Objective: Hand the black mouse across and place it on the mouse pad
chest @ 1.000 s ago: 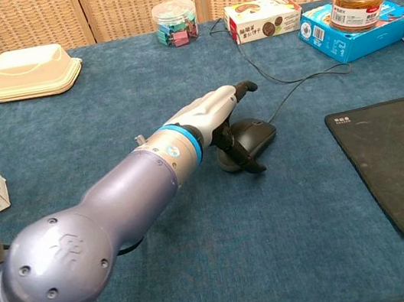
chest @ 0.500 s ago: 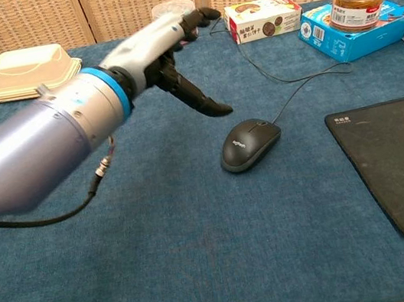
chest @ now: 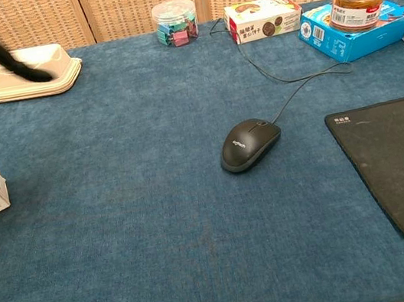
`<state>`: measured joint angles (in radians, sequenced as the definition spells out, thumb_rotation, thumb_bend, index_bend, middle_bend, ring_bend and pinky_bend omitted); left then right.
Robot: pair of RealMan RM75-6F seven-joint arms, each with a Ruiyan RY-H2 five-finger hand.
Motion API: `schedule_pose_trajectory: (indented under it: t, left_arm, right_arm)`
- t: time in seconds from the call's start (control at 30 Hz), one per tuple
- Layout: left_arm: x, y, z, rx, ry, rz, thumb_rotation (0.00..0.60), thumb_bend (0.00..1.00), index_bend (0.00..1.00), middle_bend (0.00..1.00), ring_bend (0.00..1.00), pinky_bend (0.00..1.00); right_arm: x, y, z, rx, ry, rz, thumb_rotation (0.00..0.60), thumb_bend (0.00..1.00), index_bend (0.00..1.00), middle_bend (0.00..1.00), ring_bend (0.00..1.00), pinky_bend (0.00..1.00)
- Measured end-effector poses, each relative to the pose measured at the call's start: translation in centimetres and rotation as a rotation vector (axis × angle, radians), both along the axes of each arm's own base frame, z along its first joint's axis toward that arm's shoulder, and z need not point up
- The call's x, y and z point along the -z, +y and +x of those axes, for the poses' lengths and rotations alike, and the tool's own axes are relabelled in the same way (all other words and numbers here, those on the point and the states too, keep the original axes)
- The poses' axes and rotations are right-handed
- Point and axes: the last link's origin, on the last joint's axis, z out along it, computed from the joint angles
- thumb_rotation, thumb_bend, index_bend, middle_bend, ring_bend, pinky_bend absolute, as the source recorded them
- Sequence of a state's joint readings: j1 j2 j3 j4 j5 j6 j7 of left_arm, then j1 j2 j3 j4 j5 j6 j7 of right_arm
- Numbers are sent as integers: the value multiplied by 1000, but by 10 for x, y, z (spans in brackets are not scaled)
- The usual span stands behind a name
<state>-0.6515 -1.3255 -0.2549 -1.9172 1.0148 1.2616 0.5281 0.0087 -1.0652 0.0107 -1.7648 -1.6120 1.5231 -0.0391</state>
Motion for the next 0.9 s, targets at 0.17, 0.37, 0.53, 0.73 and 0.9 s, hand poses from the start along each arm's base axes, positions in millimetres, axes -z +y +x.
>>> schedule_pose_trajectory:
  t: [0.17, 0.37, 0.53, 0.73, 0.9]
  left_arm:
    - [-36, -17, -44, -50, 103, 65, 600, 68, 0, 0, 0, 0]
    - [-60, -41, -83, -110, 51, 80, 600, 85, 0, 0, 0, 0]
    - [-83, -74, -127, -219, 28, 117, 600, 90, 0, 0, 0, 0]
    - [-103, -88, -140, -257, 15, 138, 600, 89, 0, 0, 0, 0]
    - [-114, -92, -143, -259, -38, 136, 600, 90, 0, 0, 0, 0]
  right_arm:
    - [11, -9, 3, -37, 43, 26, 600, 0, 0, 0, 0, 0]
    - [25, -30, 15, -136, 78, 92, 600, 0, 0, 0, 0, 0]
    - [40, -53, 37, -243, 89, 193, 600, 0, 6, 0, 0, 3]
    - [64, -81, 89, -418, 90, 275, 600, 0, 39, 0, 0, 65]
    - [91, -95, 133, -542, 96, 328, 600, 0, 73, 3, 0, 82]
